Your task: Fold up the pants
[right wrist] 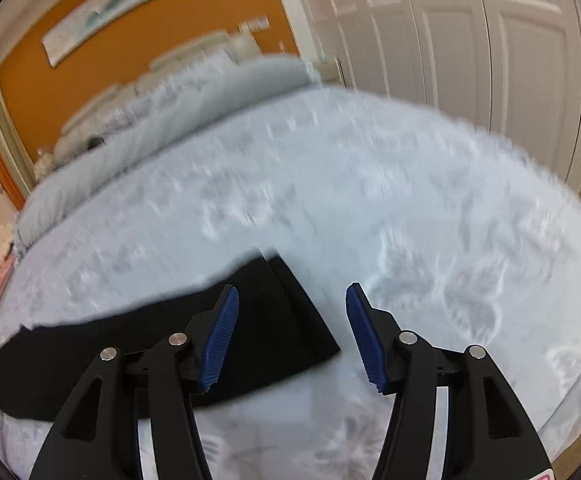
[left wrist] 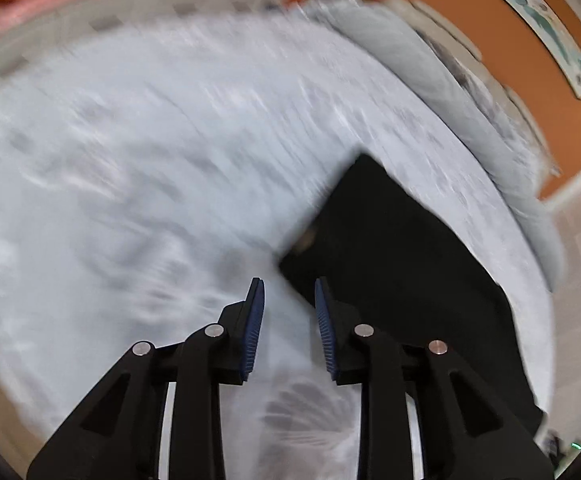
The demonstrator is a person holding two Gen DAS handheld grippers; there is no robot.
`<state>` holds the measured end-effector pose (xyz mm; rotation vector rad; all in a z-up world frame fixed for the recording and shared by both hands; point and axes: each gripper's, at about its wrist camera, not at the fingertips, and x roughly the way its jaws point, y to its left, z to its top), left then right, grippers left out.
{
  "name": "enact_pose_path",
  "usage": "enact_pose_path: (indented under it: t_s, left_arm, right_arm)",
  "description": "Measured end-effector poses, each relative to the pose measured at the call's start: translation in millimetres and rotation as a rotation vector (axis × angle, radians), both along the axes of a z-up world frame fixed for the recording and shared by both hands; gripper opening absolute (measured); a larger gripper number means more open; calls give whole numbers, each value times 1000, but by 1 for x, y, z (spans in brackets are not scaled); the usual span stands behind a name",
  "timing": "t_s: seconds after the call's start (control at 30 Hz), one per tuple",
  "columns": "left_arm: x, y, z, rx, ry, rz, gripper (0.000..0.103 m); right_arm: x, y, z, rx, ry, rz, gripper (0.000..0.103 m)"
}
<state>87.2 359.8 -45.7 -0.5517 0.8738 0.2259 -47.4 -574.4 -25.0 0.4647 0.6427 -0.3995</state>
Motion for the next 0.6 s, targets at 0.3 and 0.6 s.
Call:
enact_pose_path:
  t_s: [0.3, 0.6]
  left_arm:
    - [24, -137, 91, 239, -120, -180, 58]
    - [51, -309, 73, 364, -134, -443, 61]
  right_arm:
    - [126, 132, -4, -106, 180, 474, 56]
    - [207, 277, -56, -199, 299, 877, 2]
